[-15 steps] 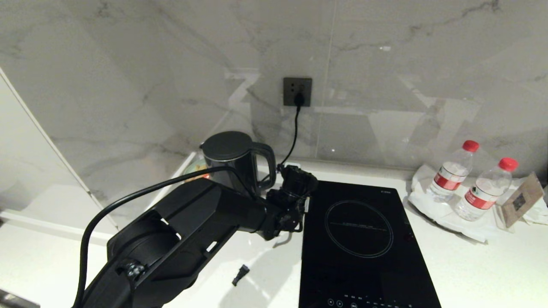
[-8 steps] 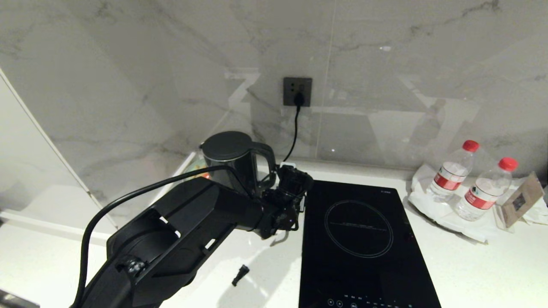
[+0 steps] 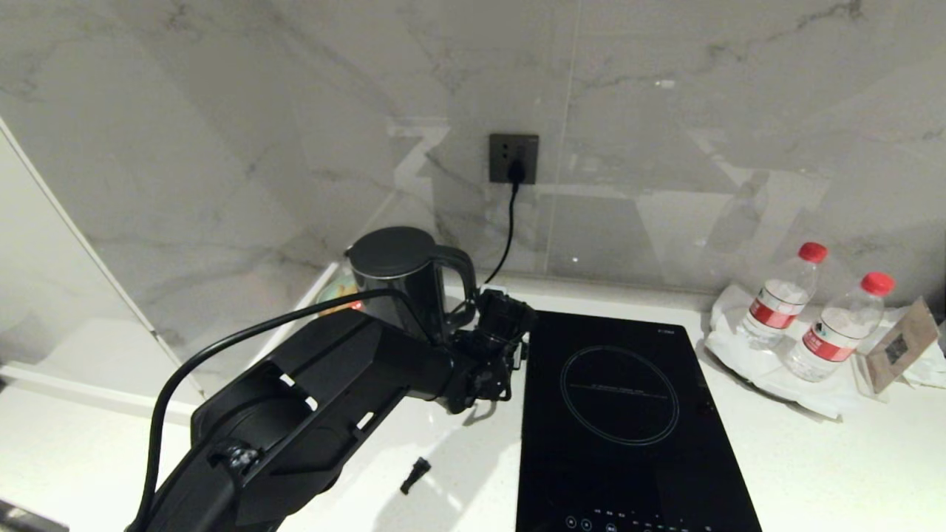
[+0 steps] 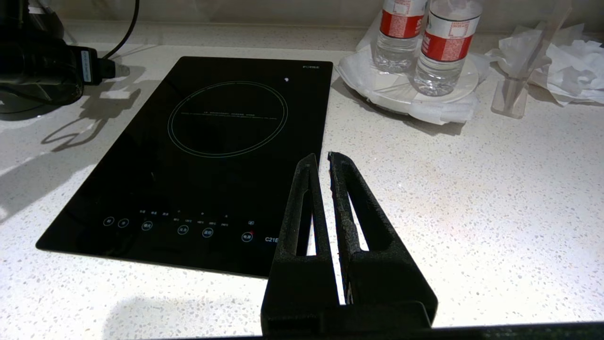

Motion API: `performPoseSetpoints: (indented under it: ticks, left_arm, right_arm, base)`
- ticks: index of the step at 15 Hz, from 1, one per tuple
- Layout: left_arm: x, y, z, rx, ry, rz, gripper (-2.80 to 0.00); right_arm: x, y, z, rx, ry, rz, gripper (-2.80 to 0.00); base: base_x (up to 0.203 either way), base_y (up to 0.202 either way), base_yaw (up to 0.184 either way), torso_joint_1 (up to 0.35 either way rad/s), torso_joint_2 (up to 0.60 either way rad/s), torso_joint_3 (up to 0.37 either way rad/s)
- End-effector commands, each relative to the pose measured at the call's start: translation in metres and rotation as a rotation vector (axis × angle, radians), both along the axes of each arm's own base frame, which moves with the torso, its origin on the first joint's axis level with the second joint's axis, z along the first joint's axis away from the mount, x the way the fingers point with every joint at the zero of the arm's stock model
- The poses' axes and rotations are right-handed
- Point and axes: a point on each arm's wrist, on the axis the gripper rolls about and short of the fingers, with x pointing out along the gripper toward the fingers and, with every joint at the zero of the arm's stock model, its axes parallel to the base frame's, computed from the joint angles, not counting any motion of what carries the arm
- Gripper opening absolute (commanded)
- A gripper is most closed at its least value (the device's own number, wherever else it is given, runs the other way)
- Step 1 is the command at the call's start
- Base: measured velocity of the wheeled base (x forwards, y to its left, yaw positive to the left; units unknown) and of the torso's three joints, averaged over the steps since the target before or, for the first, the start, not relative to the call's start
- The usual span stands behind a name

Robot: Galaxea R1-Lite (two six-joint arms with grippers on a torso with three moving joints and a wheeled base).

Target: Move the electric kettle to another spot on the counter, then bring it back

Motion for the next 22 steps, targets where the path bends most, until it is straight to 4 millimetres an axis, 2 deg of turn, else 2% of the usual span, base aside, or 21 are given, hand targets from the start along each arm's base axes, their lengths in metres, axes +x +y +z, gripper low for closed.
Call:
performPoseSetpoints:
  ticks: [1,22]
  left_arm:
    - [0.002,0.002,-0.002,0.0,-0.001,0.008,0.0]
    - [0.003,0.003,-0.015,0.019,0.013,0.025,0.0]
  right_arm:
    - [0.0,0.0,0.0,0.0,0.001,0.0,-2.8]
    - [0.0,0.0,0.0,0.0,0.0,0.0,-2.8]
  base:
    - [0.0,0.0,0.0,0.0,0.0,0.0]
    - [0.0,0.0,0.0,0.0,0.0,0.0]
